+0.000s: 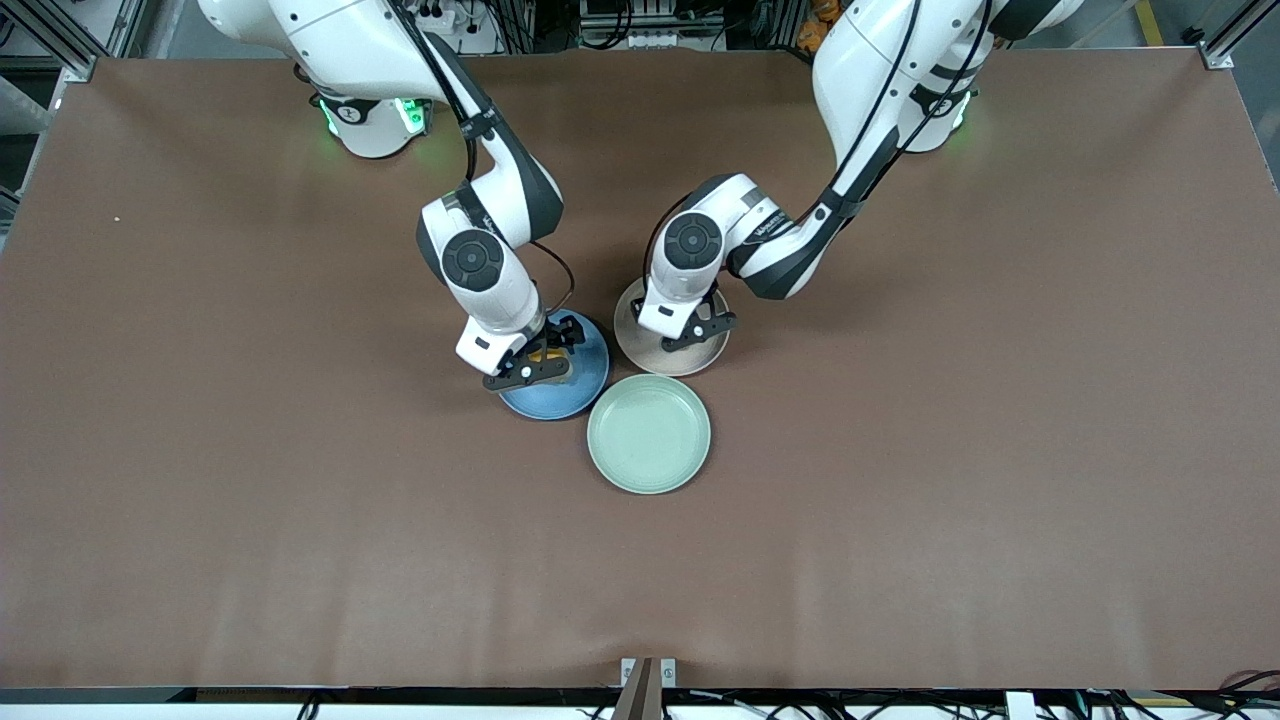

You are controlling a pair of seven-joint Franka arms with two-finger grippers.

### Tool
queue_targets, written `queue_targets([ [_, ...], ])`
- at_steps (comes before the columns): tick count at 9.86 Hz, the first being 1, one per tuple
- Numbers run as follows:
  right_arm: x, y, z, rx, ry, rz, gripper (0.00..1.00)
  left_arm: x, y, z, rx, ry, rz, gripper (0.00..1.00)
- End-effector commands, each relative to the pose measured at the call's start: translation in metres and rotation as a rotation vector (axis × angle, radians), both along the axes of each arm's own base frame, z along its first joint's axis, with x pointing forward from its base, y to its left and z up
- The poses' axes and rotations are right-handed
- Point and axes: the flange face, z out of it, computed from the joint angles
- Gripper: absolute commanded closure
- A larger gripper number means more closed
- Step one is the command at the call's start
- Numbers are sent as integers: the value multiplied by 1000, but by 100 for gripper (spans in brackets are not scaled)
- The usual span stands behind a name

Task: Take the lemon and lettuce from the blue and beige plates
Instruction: 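Close the right gripper on the lemon while the left gripper grasps the lettuce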

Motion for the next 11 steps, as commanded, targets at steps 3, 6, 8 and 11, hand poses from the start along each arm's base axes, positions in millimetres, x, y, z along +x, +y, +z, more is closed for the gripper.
queue_targets([
  [3, -10, 4, -31, 9, -31, -9, 0, 3, -5, 7, 26, -56, -2, 100],
  [6, -26, 11, -49, -3, -26, 15, 0, 21, -2, 52, -6, -116, 24, 100],
  [8, -27, 13, -53, -3, -29, 19, 0, 37, 7, 82, -25, -163, 43, 100],
  [11, -31, 16, -61, -9, -27, 22, 32, 68, 33, 99, 42, -284, -13, 100],
])
